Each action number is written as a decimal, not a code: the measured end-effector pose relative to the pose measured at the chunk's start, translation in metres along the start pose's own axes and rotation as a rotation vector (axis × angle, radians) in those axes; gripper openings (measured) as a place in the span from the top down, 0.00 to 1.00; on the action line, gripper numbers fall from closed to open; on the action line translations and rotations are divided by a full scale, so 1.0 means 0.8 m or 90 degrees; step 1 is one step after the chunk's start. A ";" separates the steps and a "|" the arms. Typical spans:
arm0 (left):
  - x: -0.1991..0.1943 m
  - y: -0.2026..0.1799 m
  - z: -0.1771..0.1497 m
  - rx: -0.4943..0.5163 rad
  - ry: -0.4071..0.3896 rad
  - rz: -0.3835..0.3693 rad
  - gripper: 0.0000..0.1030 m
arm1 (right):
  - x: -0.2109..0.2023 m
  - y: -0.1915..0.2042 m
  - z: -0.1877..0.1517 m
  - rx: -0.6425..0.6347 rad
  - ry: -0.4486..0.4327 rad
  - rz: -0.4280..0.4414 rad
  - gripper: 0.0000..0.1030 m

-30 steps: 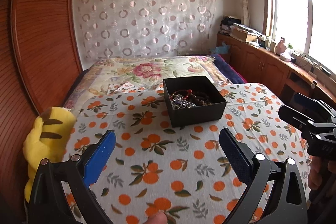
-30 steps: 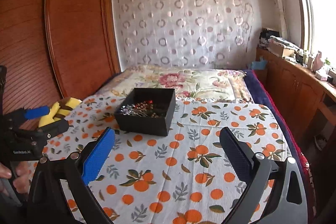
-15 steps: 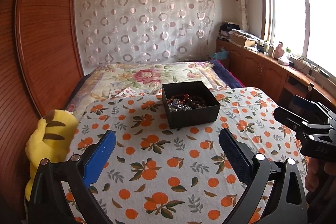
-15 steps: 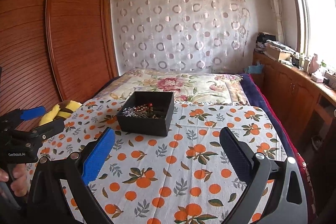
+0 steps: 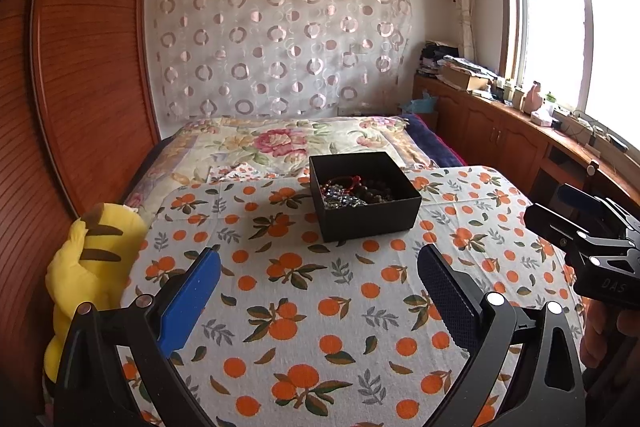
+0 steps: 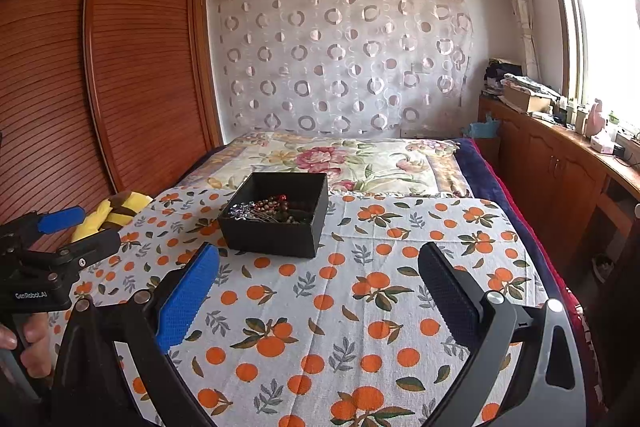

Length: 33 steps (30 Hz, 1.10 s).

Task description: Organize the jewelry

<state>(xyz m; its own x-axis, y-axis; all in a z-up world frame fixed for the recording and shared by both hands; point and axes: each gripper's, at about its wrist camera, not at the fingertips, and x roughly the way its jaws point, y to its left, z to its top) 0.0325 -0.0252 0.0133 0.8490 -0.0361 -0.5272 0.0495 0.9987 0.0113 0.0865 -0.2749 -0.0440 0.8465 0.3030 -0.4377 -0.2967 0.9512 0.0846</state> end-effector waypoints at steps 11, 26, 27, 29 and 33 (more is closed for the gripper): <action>0.000 0.001 0.000 0.001 0.000 -0.002 0.08 | 0.000 -0.001 0.000 0.000 0.001 0.001 0.03; 0.000 0.001 -0.002 -0.002 -0.001 -0.002 0.08 | 0.000 -0.001 0.000 0.001 0.001 0.000 0.03; 0.000 0.002 -0.001 -0.001 -0.001 -0.003 0.08 | 0.000 -0.001 -0.001 0.001 0.001 -0.001 0.03; 0.000 0.002 -0.001 -0.001 -0.001 -0.002 0.08 | 0.000 -0.002 -0.002 0.002 0.001 -0.001 0.03; 0.000 0.002 -0.002 -0.001 -0.001 -0.003 0.08 | 0.000 -0.002 -0.002 0.002 0.001 -0.001 0.03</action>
<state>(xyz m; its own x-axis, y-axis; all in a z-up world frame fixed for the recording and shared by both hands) 0.0322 -0.0236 0.0120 0.8494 -0.0403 -0.5263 0.0525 0.9986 0.0082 0.0864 -0.2763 -0.0456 0.8461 0.3021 -0.4392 -0.2948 0.9516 0.0868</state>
